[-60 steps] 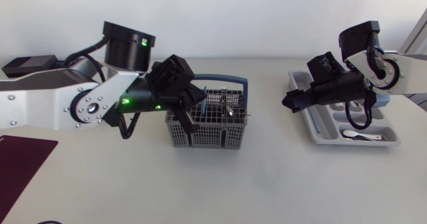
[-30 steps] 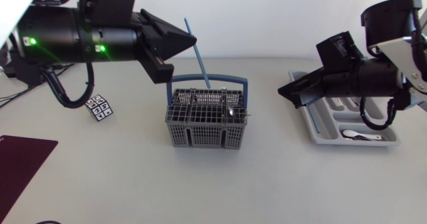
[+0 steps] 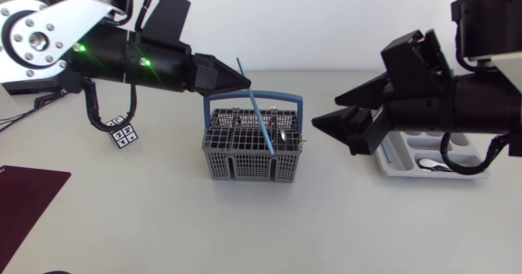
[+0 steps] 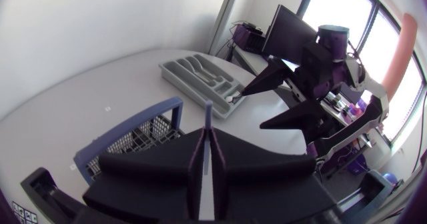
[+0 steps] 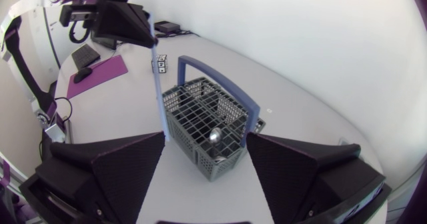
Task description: Transfer all utensils from the basket to the drawer tray.
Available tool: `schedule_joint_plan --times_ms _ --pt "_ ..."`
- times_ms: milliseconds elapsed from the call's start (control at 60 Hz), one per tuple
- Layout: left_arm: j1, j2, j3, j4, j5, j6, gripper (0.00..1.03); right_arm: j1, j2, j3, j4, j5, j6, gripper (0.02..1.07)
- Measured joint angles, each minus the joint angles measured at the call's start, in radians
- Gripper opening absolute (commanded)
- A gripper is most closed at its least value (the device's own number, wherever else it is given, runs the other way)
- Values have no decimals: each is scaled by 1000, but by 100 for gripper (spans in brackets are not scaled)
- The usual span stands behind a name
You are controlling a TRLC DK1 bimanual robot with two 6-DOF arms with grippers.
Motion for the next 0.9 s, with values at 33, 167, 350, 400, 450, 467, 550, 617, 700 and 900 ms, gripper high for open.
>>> schedule_joint_plan --times_ms 33,167,350,400,450,467,550,617,700,900 --pt "0 13 0 -6 18 -11 4 17 0 -5 -2 0 1 90" --pt "0 61 24 -39 92 -45 4 77 20 -11 -2 0 10 90" --pt "0 101 54 -59 140 -60 4 126 99 -9 1 -20 30 90" --pt "0 105 54 -59 146 -63 4 134 124 -3 1 -23 38 87" --pt "0 107 54 -60 154 -64 4 141 148 8 1 -26 43 85" --pt "0 107 54 -60 154 -65 4 143 156 13 1 -28 46 83" --pt "0 107 56 -60 159 -67 4 153 187 35 1 -41 61 78" --pt "0 108 58 -60 161 -67 4 164 201 49 2 -44 68 72" --pt "0 109 58 -60 161 -67 4 175 215 61 6 -45 72 58" --pt "0 110 58 -59 161 -67 4 178 231 66 13 -45 82 31"
